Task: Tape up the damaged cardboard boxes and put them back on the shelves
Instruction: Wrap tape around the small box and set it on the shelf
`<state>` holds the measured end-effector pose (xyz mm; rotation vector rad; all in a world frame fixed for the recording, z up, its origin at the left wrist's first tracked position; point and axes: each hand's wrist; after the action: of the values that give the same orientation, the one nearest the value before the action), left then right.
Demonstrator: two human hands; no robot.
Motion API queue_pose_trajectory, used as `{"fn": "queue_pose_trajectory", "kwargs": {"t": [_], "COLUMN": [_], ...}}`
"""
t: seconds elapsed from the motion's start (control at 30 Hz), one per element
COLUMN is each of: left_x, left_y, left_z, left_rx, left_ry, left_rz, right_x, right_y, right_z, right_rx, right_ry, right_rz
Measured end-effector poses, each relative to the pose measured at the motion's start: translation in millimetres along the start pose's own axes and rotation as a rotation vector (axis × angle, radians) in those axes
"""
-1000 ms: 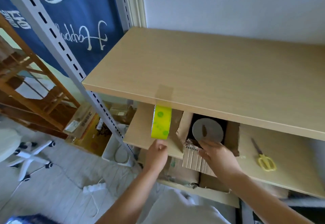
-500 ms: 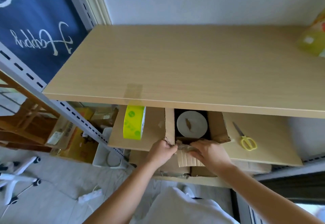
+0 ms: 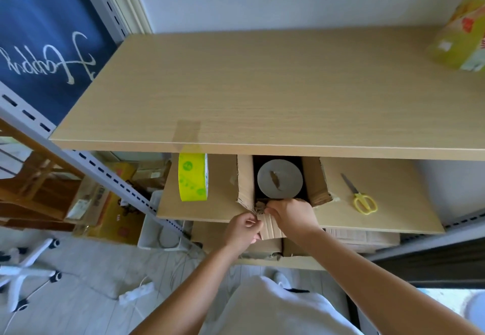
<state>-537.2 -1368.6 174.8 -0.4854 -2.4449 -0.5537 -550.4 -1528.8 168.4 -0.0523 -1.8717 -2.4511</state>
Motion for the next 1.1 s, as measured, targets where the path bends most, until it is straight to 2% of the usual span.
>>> {"fn": "queue_pose_trajectory", "kwargs": {"t": [0.17, 0.23, 0.3, 0.37, 0.43, 0.5, 0.57, 0.63, 0.73, 0.8, 0.83, 0.9, 0.97, 1.0, 1.1], "left_x": [-1.0, -1.4, 2.2, 11.1, 21.6, 34.8, 51.4, 69.5, 85.6, 83.3, 78.9, 66.1, 51.5, 44.5, 28.5], "left_y": [1.7, 8.0, 20.5, 40.9, 67.9, 92.4, 106.3, 109.0, 100.6, 92.8, 88.4, 79.4, 68.1, 61.7, 42.4], "left_z": [-1.2, -2.1, -1.2, -4.1, -11.3, -22.9, -37.9, -51.9, -53.7, -44.2, -38.0, -27.5, -20.9, -19.9, -32.1], "left_rx": [0.094, 0.048, 0.043, 0.207, 0.385, 0.516, 0.624, 0.627, 0.559, 0.498, 0.478, 0.407, 0.238, 0.137, -0.056], "left_ry": [0.010, 0.006, 0.006, 0.007, -0.006, -0.054, -0.133, -0.246, -0.348, -0.320, -0.278, -0.182, -0.150, -0.155, -0.169], "left_rz": [-0.046, -0.066, -0.211, -0.429, -0.623, -0.706, -0.709, -0.718, -0.745, -0.728, -0.705, -0.614, -0.471, -0.401, -0.256], "right_x": [-0.5, 8.2, 16.9, 17.5, 11.8, 6.5, 6.4, 12.4, 29.6, 37.5, 39.5, 39.1, 39.7, 40.2, 46.6], "right_y": [3.3, 9.8, 22.3, 43.6, 70.3, 95.6, 114.9, 128.8, 137.0, 134.4, 129.9, 115.2, 102.8, 97.3, 76.7], "right_z": [2.9, 7.9, 20.3, 38.4, 56.7, 70.8, 79.7, 82.8, 68.1, 45.6, 32.3, 5.7, -14.0, -19.5, -29.5], "right_rx": [0.060, -0.010, -0.074, -0.177, -0.304, -0.413, -0.535, -0.601, -0.405, -0.274, -0.226, -0.198, -0.351, -0.456, -0.708], "right_ry": [0.033, 0.101, 0.129, 0.144, 0.163, 0.156, 0.095, 0.080, 0.133, 0.032, -0.077, -0.380, -0.541, -0.569, -0.654], "right_rz": [0.009, -0.088, -0.253, -0.383, -0.427, -0.439, -0.437, -0.452, -0.615, -0.673, -0.642, -0.417, -0.214, -0.198, -0.310]}}
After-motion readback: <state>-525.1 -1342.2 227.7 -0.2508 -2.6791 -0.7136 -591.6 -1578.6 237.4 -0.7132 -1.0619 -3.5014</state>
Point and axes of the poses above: each hand's wrist, its own x-axis away from the middle knuckle, its own y-axis out of the back of the hand, z = x × y, and after that the axes turned 1 degree about -x, right-handed
